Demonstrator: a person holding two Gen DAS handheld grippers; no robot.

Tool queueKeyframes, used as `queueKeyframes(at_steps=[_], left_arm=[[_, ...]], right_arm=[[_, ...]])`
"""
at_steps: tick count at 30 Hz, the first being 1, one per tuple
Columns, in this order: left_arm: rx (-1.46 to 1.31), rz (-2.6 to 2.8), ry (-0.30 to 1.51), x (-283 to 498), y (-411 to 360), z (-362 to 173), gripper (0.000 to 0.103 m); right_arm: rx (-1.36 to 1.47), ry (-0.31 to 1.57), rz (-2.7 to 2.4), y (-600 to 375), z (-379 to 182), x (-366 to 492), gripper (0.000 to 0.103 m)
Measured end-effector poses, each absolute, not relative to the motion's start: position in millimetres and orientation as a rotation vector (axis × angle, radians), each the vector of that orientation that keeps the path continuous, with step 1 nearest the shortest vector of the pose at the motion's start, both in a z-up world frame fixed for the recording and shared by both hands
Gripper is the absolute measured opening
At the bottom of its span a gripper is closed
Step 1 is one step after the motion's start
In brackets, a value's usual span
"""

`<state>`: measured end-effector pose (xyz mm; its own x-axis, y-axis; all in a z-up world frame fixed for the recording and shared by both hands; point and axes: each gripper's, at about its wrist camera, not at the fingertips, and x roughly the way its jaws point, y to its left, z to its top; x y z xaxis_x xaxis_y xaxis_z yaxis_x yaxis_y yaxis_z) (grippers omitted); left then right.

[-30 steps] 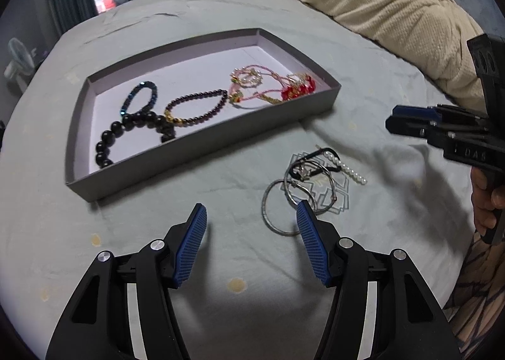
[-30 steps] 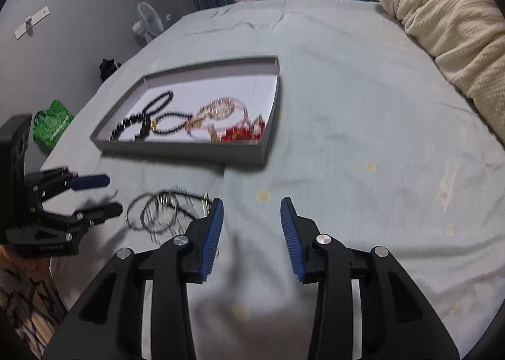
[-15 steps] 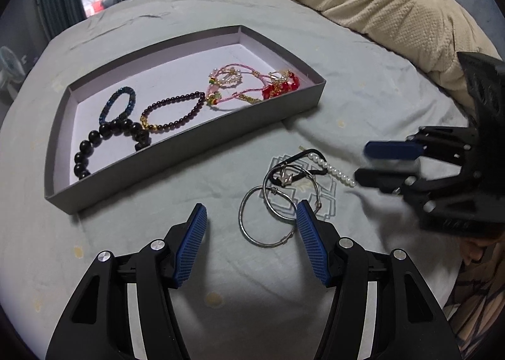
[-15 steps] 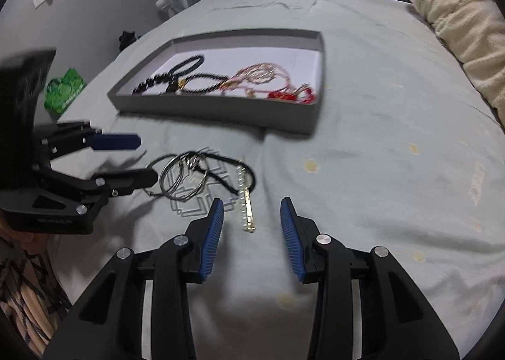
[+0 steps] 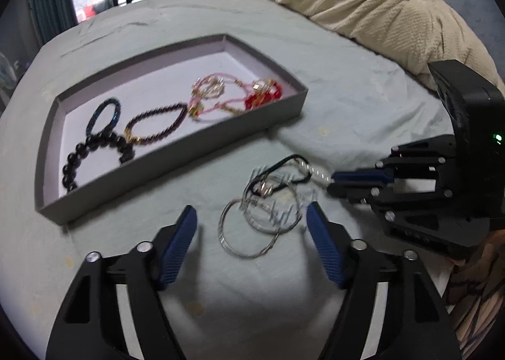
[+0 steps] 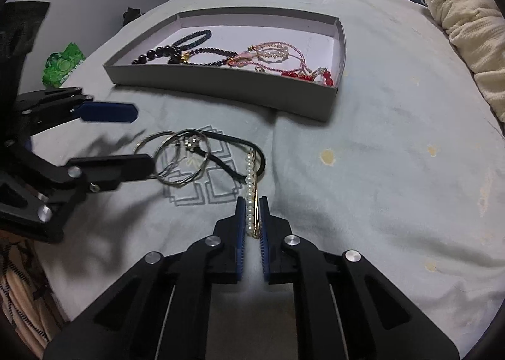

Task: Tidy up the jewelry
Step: 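Grasp the pearl hair pin with the right gripper while the left approaches the metal rings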

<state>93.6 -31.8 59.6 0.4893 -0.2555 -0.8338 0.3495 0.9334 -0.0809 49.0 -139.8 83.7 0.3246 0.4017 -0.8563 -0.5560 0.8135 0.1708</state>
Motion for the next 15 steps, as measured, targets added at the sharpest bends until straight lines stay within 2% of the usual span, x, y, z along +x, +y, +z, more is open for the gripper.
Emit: queueKeyframes(at_steps=[12,13,14,15], left_arm=[[0.243,-0.355,1.011,107.2,-56.7,34.9,0.073],[0.245,-0.358,1.009,107.1,-56.9,34.5,0.071],[0.247,-0.363,1.01,106.7,-57.4,34.2,0.063],[0.247,-0.372,1.016,106.8,-58.1,33.2,0.062]], right_arm=[[-0.13,1.076,0.603,-172.1,88.7,42.5,0.008],[-0.126,1.075,0.596,-174.1,88.7,43.7,0.008],[-0.123,1.071,0.586,-176.0,88.5,45.6,0.008],[-0.122,1.069,0.579,-176.9,88.1,47.2,0.008]])
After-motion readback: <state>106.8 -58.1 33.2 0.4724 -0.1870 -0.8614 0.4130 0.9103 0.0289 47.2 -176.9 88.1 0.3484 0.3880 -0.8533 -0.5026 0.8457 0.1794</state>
